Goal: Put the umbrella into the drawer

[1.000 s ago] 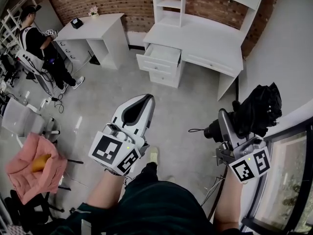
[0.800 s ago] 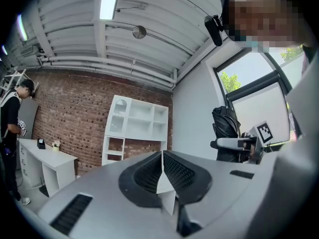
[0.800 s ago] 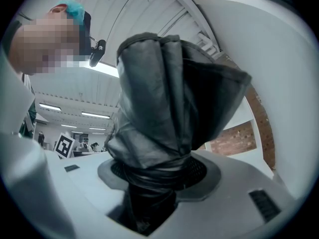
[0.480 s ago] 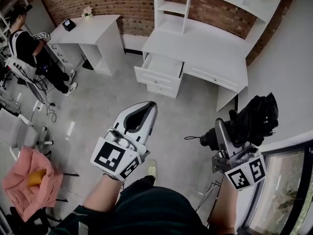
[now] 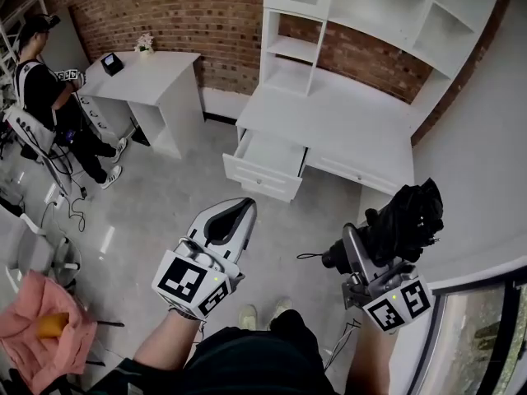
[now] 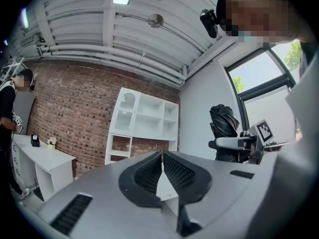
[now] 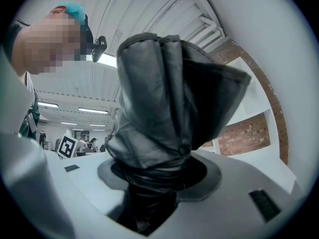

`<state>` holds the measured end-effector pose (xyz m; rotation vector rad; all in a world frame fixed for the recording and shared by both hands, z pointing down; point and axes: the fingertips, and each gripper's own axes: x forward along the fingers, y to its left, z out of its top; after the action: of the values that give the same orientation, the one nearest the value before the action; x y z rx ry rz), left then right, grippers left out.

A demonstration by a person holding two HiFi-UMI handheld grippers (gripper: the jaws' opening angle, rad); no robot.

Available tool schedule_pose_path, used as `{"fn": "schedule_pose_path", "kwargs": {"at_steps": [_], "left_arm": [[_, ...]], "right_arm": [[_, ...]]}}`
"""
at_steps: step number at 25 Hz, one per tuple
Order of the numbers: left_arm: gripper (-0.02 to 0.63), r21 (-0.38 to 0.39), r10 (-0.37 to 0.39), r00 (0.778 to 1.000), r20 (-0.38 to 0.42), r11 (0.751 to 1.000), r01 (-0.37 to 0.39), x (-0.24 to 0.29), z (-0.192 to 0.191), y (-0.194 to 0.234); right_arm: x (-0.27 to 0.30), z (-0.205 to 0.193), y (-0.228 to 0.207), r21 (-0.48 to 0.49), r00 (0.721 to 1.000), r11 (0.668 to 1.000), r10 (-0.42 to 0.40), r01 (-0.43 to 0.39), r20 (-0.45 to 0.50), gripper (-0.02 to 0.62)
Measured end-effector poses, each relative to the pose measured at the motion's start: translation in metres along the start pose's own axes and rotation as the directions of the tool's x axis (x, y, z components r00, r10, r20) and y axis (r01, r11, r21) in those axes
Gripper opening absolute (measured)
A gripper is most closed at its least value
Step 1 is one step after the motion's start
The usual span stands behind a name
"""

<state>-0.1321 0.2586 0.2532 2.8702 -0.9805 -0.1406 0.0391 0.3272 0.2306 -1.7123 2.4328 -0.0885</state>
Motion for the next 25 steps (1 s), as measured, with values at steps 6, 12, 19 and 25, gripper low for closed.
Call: {"fn": "schedule_pose_path", "kwargs": {"at_steps": [6,12,19,25], "left_arm": [[0.014,-0.01,0.045,0.999,-0.008,0.999,-0.045,0.064,-0.002,0.022],[0.014,0.0,0.112,0.994,-0.017,0.994,-0.112,0.125,-0.01,0.057],[0.014,0.001,0.214,0.976,-0.041,0.977,-0.215,0.195,-0.027,0.089],[0.014,0.013,0.289,0.956,-0.048,0.957,-0.289,0.237,-0.036,0.114]], "right_arm": [[0.055,-0.002,-0.058,0.017,0.998,0.998,0.059,-0.059,-0.012,0.216],[0.124,-0.015,-0.109,0.028,0.989,0.989,0.144,-0.143,-0.033,0.216],[0.19,-0.041,-0.175,0.038,0.966,0.971,0.239,-0.236,-0.101,0.216],[0.239,-0.066,-0.212,0.043,0.938,0.951,0.309,-0.306,-0.159,0.216]]}}
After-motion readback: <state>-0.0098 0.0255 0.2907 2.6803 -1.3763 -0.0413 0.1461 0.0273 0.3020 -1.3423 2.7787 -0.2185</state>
